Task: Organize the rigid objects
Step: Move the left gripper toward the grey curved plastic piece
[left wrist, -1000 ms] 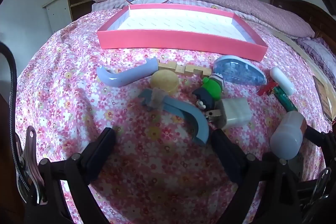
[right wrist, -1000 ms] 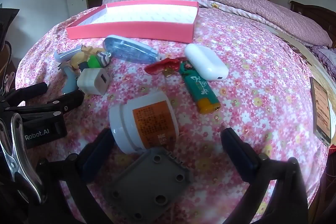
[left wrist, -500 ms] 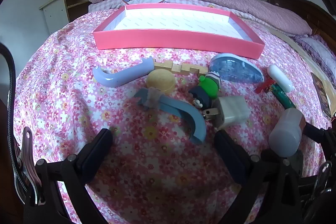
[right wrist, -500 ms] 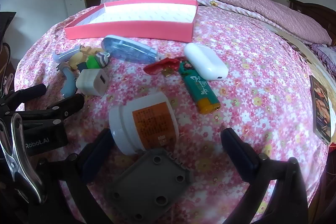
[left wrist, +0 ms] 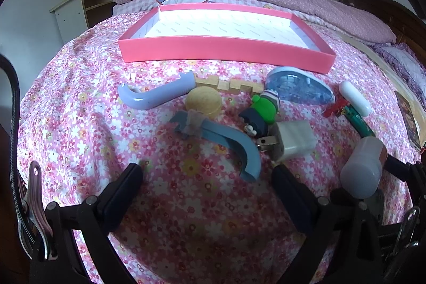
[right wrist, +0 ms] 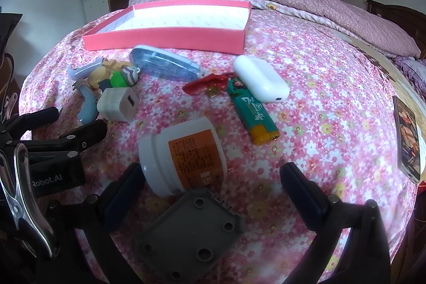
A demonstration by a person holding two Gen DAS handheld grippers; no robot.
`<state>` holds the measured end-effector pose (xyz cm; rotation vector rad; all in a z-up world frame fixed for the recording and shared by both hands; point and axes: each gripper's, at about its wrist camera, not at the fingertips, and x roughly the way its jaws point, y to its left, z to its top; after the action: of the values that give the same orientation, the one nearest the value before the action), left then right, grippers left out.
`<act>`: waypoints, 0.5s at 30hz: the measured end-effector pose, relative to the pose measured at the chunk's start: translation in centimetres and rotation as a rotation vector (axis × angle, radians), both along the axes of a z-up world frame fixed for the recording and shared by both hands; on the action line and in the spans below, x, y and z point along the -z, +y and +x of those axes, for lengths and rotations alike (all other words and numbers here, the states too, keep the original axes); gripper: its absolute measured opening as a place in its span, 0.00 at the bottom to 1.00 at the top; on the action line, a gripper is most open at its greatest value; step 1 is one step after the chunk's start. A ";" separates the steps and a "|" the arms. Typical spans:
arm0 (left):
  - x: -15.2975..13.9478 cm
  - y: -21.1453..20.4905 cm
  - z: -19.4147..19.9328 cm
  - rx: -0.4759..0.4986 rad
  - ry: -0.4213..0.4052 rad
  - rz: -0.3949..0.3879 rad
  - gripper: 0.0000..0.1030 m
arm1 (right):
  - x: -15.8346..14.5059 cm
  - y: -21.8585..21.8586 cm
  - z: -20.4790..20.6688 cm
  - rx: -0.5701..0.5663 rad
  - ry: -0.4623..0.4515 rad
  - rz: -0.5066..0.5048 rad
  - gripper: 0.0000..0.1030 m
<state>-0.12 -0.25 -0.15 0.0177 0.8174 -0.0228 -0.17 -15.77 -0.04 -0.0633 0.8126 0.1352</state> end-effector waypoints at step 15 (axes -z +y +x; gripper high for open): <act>-1.5 1.3 -0.6 0.028 -0.013 0.004 0.91 | -2.4 -0.4 -0.7 -0.097 -0.046 0.009 0.94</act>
<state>-0.72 1.08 1.39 0.0329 0.8043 -0.0480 -0.92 -16.19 2.33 -0.0968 0.7634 0.2288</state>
